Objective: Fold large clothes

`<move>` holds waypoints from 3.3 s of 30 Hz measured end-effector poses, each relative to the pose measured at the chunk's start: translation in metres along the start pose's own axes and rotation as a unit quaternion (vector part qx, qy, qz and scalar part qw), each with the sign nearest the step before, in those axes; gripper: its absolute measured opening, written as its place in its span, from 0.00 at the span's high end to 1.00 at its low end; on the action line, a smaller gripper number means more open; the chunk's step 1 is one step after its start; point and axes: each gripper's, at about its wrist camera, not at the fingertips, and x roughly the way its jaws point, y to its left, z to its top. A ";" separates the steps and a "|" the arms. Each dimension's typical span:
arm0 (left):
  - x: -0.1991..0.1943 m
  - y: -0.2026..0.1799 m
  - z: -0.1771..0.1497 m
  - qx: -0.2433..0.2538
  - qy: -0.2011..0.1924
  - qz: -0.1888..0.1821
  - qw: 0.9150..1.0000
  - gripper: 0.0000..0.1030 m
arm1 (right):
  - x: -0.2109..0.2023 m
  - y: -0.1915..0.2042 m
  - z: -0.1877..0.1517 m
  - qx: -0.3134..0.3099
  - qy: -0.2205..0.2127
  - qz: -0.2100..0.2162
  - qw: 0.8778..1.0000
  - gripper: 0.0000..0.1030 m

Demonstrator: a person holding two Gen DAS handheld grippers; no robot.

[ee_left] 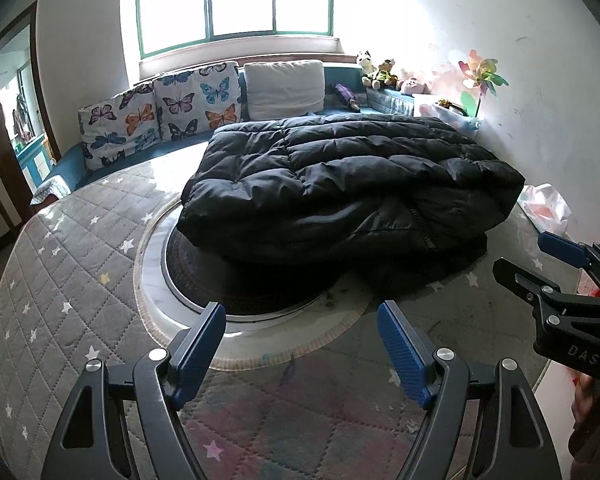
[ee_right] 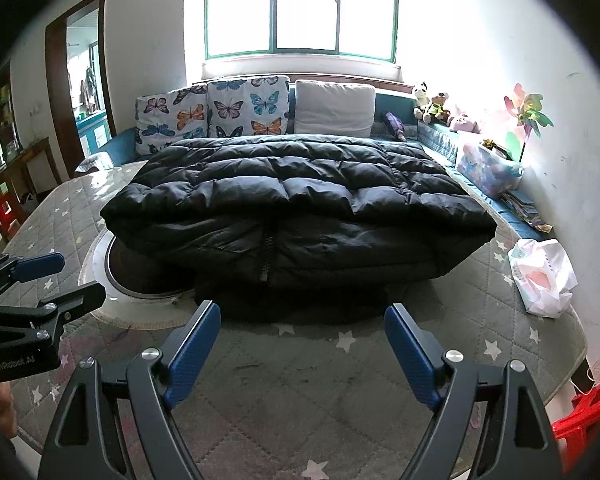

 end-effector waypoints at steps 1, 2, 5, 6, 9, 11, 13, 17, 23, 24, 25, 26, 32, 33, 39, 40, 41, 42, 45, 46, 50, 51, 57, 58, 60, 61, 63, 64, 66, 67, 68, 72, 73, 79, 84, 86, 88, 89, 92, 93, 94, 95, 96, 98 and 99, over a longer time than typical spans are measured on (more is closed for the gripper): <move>0.000 0.000 0.000 0.000 0.000 0.000 1.000 0.19 | 0.000 0.000 0.000 0.000 0.000 0.000 1.000 0.11; 0.000 0.000 0.000 0.000 0.000 0.000 1.000 0.19 | 0.000 0.000 0.000 -0.001 0.000 0.000 1.000 0.11; 0.000 0.000 0.000 0.000 0.000 -0.001 1.000 0.19 | 0.000 0.000 0.000 0.000 0.000 0.001 1.000 0.11; 0.000 0.000 0.000 0.000 0.000 0.000 1.000 0.19 | 0.000 0.000 0.000 0.000 0.000 0.000 1.000 0.11; 0.000 -0.001 -0.001 0.003 0.001 0.000 1.000 0.19 | -0.001 0.000 -0.001 0.000 0.001 0.000 1.000 0.11; -0.001 -0.002 -0.002 0.004 0.001 0.000 1.000 0.19 | -0.001 0.000 -0.001 0.001 0.000 0.001 1.000 0.11; 0.000 -0.002 -0.002 0.005 0.002 -0.001 1.000 0.19 | -0.001 0.000 -0.001 0.001 0.000 0.000 1.000 0.11; 0.000 -0.002 -0.002 0.005 0.003 -0.001 1.000 0.19 | 0.000 -0.001 -0.001 0.000 0.001 0.000 1.000 0.11; 0.000 -0.003 -0.002 0.005 0.002 -0.003 1.000 0.19 | -0.001 0.000 -0.002 -0.002 0.003 -0.001 1.000 0.11; 0.000 -0.003 -0.002 0.006 0.002 -0.002 1.000 0.19 | -0.002 0.001 -0.002 -0.002 0.002 -0.001 1.000 0.11; 0.001 -0.003 -0.002 0.006 0.002 -0.002 1.000 0.19 | -0.002 0.001 -0.002 -0.002 0.001 0.000 1.000 0.11; 0.001 -0.003 -0.002 0.006 0.002 -0.003 1.000 0.19 | -0.002 0.001 -0.003 -0.001 0.002 -0.001 1.000 0.11; 0.002 -0.003 -0.003 0.007 0.003 -0.004 1.000 0.19 | -0.002 0.001 -0.003 -0.001 0.002 -0.001 1.000 0.11; 0.002 -0.003 -0.004 0.008 0.003 -0.005 1.000 0.19 | -0.002 0.001 -0.003 0.000 0.002 -0.002 1.000 0.11; 0.004 -0.003 -0.006 0.013 0.006 -0.008 1.000 0.19 | -0.001 0.001 -0.004 -0.001 0.003 -0.002 1.000 0.11; 0.004 -0.003 -0.006 0.014 0.006 -0.008 1.000 0.19 | -0.001 0.001 -0.004 0.000 0.004 -0.002 1.000 0.11; 0.004 -0.003 -0.006 0.015 0.006 -0.009 1.000 0.19 | -0.001 0.001 -0.004 -0.001 0.003 -0.001 1.000 0.11; 0.004 -0.003 -0.006 0.015 0.006 -0.009 1.000 0.19 | -0.001 0.001 -0.005 -0.001 0.004 -0.001 1.000 0.11; 0.005 -0.003 -0.006 0.016 0.007 -0.010 1.000 0.19 | -0.001 0.001 -0.006 -0.001 0.004 -0.001 1.000 0.11; 0.005 -0.003 -0.006 0.016 0.007 -0.010 1.000 0.19 | -0.001 0.001 -0.006 -0.002 0.005 -0.001 1.000 0.11; 0.005 -0.002 -0.006 0.016 0.008 -0.011 1.000 0.19 | -0.001 0.001 -0.007 -0.002 0.005 -0.001 1.000 0.11; 0.006 -0.002 -0.006 0.017 0.008 -0.011 1.000 0.19 | -0.001 0.001 -0.007 -0.002 0.005 -0.001 1.000 0.11; 0.007 -0.002 -0.007 0.018 0.009 -0.011 1.000 0.19 | 0.001 0.001 -0.007 -0.003 0.005 -0.001 1.000 0.11; 0.006 -0.002 -0.007 0.018 0.009 -0.011 1.000 0.19 | 0.001 0.001 -0.007 -0.003 0.005 -0.001 1.000 0.11; 0.007 -0.002 -0.007 0.018 0.010 -0.011 1.000 0.19 | 0.001 0.001 -0.007 -0.002 0.005 -0.001 1.000 0.11; 0.008 -0.002 -0.008 0.019 0.010 -0.012 1.000 0.19 | 0.001 0.001 -0.007 -0.003 0.005 -0.001 1.000 0.11; 0.009 -0.002 -0.009 0.020 0.011 -0.011 1.000 0.19 | 0.000 0.001 -0.007 -0.003 0.004 -0.001 1.000 0.11; 0.009 -0.002 -0.009 0.020 0.011 -0.011 1.000 0.19 | 0.001 0.001 -0.007 -0.003 0.005 -0.001 1.000 0.11; 0.010 -0.002 -0.010 0.020 0.012 -0.012 1.000 0.19 | 0.000 0.001 -0.007 -0.003 0.004 0.000 1.000 0.11; 0.010 -0.001 -0.010 0.020 0.012 -0.013 1.000 0.19 | 0.000 0.001 -0.007 -0.003 0.005 -0.001 1.000 0.11; 0.010 -0.002 -0.010 0.021 0.012 -0.012 1.000 0.19 | 0.000 0.001 -0.007 -0.003 0.005 -0.001 1.000 0.11; 0.010 -0.001 -0.010 0.020 0.012 -0.013 1.000 0.19 | 0.000 0.001 -0.007 -0.003 0.005 -0.001 1.000 0.11; 0.010 -0.002 -0.010 0.021 0.012 -0.013 1.000 0.19 | 0.000 0.001 -0.007 -0.003 0.005 -0.001 1.000 0.11; 0.011 -0.001 -0.011 0.019 0.013 -0.013 1.000 0.19 | 0.001 0.001 -0.008 -0.003 0.006 -0.001 1.000 0.11; 0.010 0.001 -0.013 0.019 0.013 -0.012 1.000 0.19 | 0.001 0.001 -0.007 -0.003 0.005 -0.001 1.000 0.11; 0.010 0.000 -0.012 0.019 0.013 -0.013 1.000 0.19 | 0.001 0.001 -0.007 -0.003 0.006 -0.001 1.000 0.11; 0.010 0.000 -0.012 0.019 0.013 -0.012 1.000 0.19 | 0.001 0.001 -0.007 -0.003 0.006 0.000 1.000 0.11; 0.010 0.000 -0.012 0.019 0.013 -0.012 1.000 0.19 | 0.001 0.001 -0.008 -0.003 0.006 0.000 1.000 0.11; 0.011 0.000 -0.012 0.019 0.013 -0.012 1.000 0.19 | 0.001 0.001 -0.007 -0.003 0.006 -0.001 1.000 0.11; 0.010 0.000 -0.012 0.019 0.013 -0.013 1.000 0.19 | 0.001 0.001 -0.007 -0.002 0.006 -0.001 1.000 0.11; 0.010 0.000 -0.012 0.019 0.013 -0.012 1.000 0.19 | 0.001 0.001 -0.007 -0.003 0.006 -0.001 1.000 0.11; 0.010 0.000 -0.012 0.020 0.013 -0.012 1.000 0.19 | 0.001 0.001 -0.007 -0.002 0.006 -0.001 1.000 0.11; 0.010 0.000 -0.013 0.020 0.013 -0.012 1.000 0.19 | 0.000 0.001 -0.008 -0.002 0.005 -0.001 1.000 0.11; 0.011 0.000 -0.012 0.019 0.014 -0.013 1.000 0.19 | 0.001 0.001 -0.008 -0.002 0.005 -0.001 1.000 0.11; 0.010 0.000 -0.012 0.019 0.013 -0.012 1.000 0.19 | 0.001 0.001 -0.008 -0.002 0.006 -0.001 1.000 0.11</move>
